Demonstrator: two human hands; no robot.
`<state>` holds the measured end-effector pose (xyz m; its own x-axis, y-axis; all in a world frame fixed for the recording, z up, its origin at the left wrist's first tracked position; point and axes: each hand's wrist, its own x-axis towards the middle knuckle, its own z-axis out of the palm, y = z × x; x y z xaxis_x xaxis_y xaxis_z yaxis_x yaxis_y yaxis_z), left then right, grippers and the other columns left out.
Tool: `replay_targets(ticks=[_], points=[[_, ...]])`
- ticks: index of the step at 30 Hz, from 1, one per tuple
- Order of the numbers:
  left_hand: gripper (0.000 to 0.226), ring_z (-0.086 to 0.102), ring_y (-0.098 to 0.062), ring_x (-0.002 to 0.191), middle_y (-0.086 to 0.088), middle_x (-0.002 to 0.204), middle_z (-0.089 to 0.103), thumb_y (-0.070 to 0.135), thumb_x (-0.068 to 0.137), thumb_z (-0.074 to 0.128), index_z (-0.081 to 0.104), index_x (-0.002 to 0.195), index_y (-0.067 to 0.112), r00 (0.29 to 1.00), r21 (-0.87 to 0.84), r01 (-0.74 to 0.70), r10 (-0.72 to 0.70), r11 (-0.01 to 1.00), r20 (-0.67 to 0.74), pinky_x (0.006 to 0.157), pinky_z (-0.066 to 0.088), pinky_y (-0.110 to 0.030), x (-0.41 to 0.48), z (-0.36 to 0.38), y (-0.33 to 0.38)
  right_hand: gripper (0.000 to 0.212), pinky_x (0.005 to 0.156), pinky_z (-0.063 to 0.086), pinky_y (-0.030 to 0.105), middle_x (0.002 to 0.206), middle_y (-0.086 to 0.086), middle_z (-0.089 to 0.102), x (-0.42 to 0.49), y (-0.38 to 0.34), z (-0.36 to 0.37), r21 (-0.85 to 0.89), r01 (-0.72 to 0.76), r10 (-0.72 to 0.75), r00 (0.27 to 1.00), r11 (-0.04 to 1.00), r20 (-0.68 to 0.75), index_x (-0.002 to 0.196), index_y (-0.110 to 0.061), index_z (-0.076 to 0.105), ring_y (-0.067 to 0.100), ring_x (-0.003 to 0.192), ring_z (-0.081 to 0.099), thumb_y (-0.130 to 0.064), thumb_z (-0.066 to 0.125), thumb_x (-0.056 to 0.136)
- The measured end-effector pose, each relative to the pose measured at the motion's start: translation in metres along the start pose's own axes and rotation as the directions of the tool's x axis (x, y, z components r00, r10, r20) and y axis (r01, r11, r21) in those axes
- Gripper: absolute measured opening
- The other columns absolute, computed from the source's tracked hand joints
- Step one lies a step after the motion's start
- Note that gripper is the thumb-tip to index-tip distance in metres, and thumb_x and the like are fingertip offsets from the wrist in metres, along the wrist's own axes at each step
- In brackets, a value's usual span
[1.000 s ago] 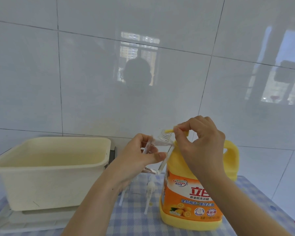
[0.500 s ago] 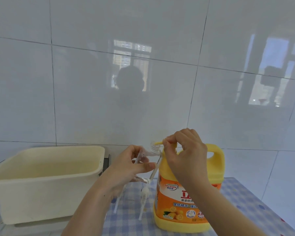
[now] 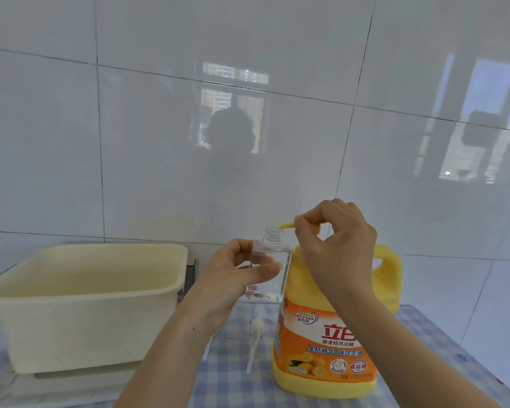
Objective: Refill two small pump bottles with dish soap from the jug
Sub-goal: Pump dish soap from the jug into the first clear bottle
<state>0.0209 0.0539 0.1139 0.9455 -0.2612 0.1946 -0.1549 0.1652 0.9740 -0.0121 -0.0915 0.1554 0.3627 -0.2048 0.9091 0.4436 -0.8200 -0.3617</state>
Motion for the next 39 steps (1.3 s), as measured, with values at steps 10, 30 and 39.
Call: replay_targets(ticks=[10,30,39], points=[[0.049,0.068,-0.024,0.098,-0.001,0.097,0.074,0.011,0.068,0.083,0.062,0.112,0.014,1.000,0.026,0.008,-0.008,1.000,-0.006,0.084,0.054,-0.040,0.0019,0.0003,-0.0015,0.016,0.067,0.034,0.014,0.066,-0.005,0.059,0.0002,-0.0001,-0.0001,0.008,0.007,-0.007,1.000,1.000,0.014,0.065,-0.013,0.061,0.016,0.071,0.051,-0.014,0.067,0.080],[0.043,0.068,-0.021,0.094,0.002,0.095,0.073,0.010,0.067,0.085,0.063,0.104,0.015,0.999,0.089,-0.011,0.016,0.996,-0.049,0.083,0.055,-0.041,0.0006,0.0010,-0.0009,0.015,0.060,0.037,0.018,0.063,-0.004,0.058,-0.0097,0.0040,0.0002,-0.020,0.109,-0.109,0.994,0.994,-0.016,0.063,-0.011,0.062,0.017,0.067,0.051,-0.013,0.067,0.076],[0.048,0.068,-0.022,0.097,0.002,0.099,0.073,0.013,0.068,0.084,0.061,0.109,0.015,0.999,0.088,-0.003,0.006,0.996,-0.034,0.081,0.055,-0.038,0.0001,0.0022,0.0020,0.014,0.062,0.037,0.016,0.066,-0.007,0.058,-0.0085,0.0031,0.0000,-0.020,0.059,-0.059,0.998,0.998,-0.005,0.065,-0.013,0.062,0.015,0.070,0.051,-0.017,0.065,0.078]])
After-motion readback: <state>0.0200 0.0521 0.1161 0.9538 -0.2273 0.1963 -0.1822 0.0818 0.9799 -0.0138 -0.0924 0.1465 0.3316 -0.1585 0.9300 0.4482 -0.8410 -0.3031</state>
